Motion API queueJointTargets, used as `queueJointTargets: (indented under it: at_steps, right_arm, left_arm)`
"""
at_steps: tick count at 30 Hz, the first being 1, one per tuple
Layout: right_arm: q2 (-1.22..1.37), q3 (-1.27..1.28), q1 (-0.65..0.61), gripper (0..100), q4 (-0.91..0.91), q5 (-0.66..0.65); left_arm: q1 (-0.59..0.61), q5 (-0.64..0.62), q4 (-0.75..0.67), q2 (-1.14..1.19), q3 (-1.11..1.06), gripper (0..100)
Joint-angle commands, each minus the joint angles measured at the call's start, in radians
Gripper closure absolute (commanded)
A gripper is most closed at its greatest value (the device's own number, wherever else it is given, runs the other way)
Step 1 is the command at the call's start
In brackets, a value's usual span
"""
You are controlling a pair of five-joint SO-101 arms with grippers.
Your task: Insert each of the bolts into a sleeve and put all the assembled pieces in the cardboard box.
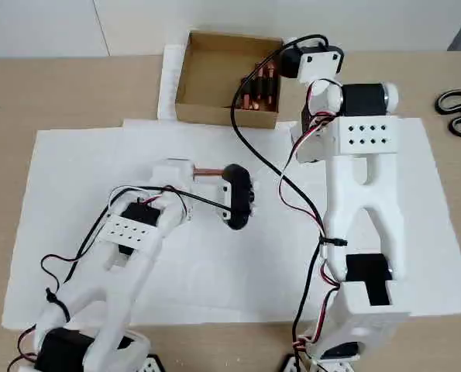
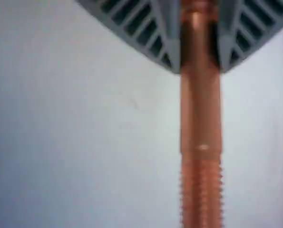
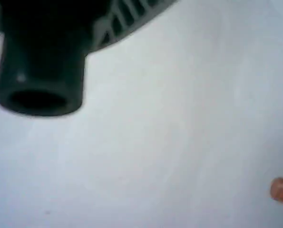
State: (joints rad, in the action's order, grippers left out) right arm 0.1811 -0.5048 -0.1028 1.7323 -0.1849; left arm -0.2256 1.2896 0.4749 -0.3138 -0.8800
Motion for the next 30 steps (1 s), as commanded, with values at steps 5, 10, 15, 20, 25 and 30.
queueJointTargets:
  at_steps: [5, 10, 15, 20, 25, 30]
  right_arm:
    - [-0.065, 0.000, 0.002, 99.5, 0.004, 0.008]
    - [-0.065, 0.000, 0.002, 99.5, 0.004, 0.008]
    - [-0.065, 0.000, 0.002, 99.5, 0.004, 0.008]
    - [-0.065, 0.000, 0.002, 99.5, 0.004, 0.008]
    - [-0.065, 0.000, 0.002, 99.5, 0.004, 0.008]
    - [-0.065, 0.000, 0.008, 99.5, 0.002, 0.008]
  left_arm:
    - [-0.020, -0.026, -0.028, -0.006, -0.019, 89]
    - [-0.020, -0.066, -0.029, -0.006, -0.027, 87]
    - [-0.017, -0.084, -0.029, -0.015, -0.021, 86]
    - [-0.002, -0.282, -0.029, -0.017, 0.056, 86]
    - [0.077, -0.626, -0.011, -0.017, 0.197, 86]
    - [0.157, -1.013, 0.233, -0.015, 0.367, 86]
